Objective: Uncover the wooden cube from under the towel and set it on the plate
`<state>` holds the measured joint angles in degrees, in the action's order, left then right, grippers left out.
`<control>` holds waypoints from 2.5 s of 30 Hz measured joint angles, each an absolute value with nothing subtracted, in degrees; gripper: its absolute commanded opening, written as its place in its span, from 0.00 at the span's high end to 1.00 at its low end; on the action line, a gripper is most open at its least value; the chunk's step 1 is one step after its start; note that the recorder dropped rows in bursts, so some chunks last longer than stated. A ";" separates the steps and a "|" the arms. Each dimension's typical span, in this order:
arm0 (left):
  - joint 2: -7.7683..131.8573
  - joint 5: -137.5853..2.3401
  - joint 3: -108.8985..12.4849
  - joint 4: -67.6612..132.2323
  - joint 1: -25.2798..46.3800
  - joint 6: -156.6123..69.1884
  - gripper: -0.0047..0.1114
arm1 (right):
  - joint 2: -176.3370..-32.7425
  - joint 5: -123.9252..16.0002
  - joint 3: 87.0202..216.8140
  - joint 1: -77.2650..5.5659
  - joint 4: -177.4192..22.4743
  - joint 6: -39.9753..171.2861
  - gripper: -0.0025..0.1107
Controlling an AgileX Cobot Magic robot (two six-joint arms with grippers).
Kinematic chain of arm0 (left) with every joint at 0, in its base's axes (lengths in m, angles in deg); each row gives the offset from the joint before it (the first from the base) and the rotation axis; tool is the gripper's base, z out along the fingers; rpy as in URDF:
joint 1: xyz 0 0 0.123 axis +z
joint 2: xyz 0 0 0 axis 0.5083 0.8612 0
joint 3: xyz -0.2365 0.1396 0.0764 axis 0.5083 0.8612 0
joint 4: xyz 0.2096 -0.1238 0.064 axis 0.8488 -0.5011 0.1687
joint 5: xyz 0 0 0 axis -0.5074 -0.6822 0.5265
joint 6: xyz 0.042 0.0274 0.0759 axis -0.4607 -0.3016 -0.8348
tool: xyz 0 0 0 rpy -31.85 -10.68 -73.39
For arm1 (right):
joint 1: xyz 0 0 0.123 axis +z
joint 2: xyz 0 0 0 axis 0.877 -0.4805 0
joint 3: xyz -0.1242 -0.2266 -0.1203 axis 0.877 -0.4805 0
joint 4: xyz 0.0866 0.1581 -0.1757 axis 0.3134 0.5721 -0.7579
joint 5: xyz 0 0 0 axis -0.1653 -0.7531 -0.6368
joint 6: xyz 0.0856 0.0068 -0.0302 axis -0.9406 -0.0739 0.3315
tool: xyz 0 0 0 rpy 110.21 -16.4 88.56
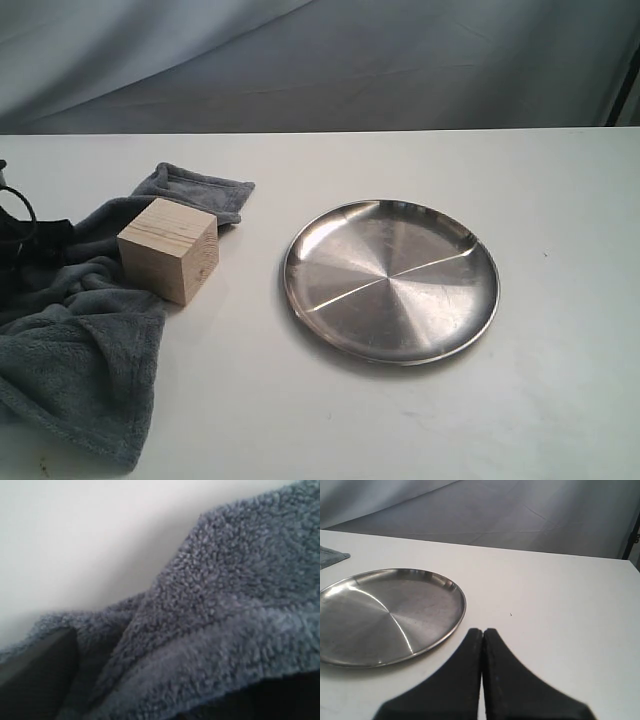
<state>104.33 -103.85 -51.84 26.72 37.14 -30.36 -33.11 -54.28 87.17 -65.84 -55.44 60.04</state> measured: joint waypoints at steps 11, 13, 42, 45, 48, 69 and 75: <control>98.20 -104.86 -52.90 26.72 37.14 -31.83 0.20 | -33.11 -54.28 87.17 -65.84 -55.44 60.04 0.95; 97.19 -104.77 -52.90 25.95 37.14 -33.41 0.20 | -33.11 -54.28 87.17 -65.84 -55.44 60.04 0.95; 107.18 -103.83 -54.24 28.11 29.59 -45.06 0.96 | -33.11 -54.28 87.17 -65.84 -55.44 60.04 0.95; 104.58 -103.25 -54.05 30.78 29.57 -41.88 0.96 | -33.11 -54.28 87.17 -65.84 -55.44 60.04 0.95; 101.69 -101.36 -54.05 32.29 29.57 -40.30 0.96 | -33.11 -54.28 87.17 -65.84 -55.44 60.04 0.95; 95.44 -98.28 -52.07 37.76 29.57 -35.10 0.96 | -33.11 -54.28 87.17 -65.84 -55.44 60.04 0.95; 97.78 -99.44 -51.92 51.72 29.57 -18.32 0.89 | -33.11 -54.28 87.17 -65.84 -55.44 60.04 0.95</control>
